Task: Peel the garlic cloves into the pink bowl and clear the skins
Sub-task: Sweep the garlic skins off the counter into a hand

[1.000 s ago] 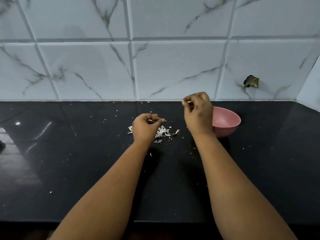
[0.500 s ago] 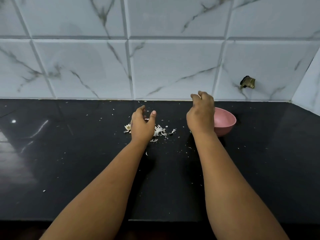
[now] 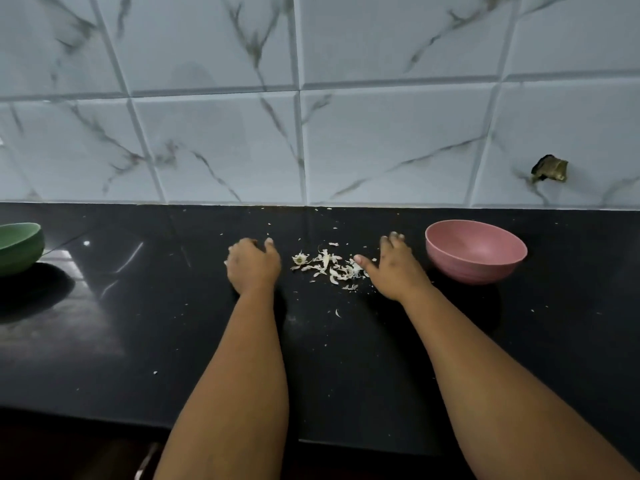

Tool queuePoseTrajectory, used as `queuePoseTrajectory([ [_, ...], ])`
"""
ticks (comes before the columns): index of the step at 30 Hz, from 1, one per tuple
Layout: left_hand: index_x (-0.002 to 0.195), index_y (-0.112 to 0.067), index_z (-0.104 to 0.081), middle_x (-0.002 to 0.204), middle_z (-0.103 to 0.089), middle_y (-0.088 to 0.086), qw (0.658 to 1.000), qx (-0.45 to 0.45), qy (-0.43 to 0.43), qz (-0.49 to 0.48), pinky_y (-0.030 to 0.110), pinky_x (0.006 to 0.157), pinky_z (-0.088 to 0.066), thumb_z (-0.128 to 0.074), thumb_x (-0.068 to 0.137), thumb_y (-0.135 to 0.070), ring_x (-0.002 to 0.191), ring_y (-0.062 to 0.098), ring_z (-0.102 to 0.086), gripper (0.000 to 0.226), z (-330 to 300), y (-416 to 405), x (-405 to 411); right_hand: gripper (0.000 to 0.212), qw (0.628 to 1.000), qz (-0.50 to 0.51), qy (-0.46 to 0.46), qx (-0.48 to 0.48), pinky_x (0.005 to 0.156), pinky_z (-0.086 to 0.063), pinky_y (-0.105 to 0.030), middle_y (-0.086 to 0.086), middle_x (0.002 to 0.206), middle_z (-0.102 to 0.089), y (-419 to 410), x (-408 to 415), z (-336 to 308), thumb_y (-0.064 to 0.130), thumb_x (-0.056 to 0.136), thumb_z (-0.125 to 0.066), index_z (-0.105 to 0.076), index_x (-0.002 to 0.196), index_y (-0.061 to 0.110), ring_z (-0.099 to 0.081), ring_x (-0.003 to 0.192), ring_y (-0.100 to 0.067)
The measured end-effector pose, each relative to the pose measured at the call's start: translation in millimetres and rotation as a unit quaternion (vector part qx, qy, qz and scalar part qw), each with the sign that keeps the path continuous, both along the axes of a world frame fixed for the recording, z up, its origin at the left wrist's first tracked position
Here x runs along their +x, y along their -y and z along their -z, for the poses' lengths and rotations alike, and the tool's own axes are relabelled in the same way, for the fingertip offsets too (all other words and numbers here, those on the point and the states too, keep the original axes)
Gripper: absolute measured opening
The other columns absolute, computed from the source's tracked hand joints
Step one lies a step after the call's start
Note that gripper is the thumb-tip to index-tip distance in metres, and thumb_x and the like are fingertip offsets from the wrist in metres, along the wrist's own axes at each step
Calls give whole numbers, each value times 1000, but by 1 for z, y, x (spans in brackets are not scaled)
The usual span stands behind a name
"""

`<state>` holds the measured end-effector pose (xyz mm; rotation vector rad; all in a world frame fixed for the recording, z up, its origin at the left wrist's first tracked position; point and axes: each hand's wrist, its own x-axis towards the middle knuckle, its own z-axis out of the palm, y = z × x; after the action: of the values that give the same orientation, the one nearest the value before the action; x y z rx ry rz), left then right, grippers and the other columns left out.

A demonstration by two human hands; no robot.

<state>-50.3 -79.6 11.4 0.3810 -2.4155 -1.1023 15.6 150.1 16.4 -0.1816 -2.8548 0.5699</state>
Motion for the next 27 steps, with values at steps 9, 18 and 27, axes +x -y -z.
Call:
queuePoseTrajectory([
  [9,153,-3,-13,162,-8,16,916,-209,161,301,41,120,-2,-14,104,-48,150,26,-3,67,7,-56,3,81,988,-25,135,75,121,-1,-38,-13,161,2,17,-17,13,62,96,-4,-1,153,5,3,150,-22],
  [18,147,-12,-37,152,-39,6,873,425,29,238,35,114,-26,-25,103,-48,141,21,-36,58,-9,-49,10,46,974,-4,-169,-153,108,-33,-33,-13,142,-49,13,-22,9,26,100,-43,-39,144,11,-45,131,-28],
  [27,144,-20,-41,147,-46,2,937,326,-22,126,40,113,-27,-17,100,-58,138,23,-37,63,-6,-52,-1,86,984,95,140,59,120,-1,-42,-18,160,3,0,-63,14,64,95,-7,0,152,0,3,149,-28],
])
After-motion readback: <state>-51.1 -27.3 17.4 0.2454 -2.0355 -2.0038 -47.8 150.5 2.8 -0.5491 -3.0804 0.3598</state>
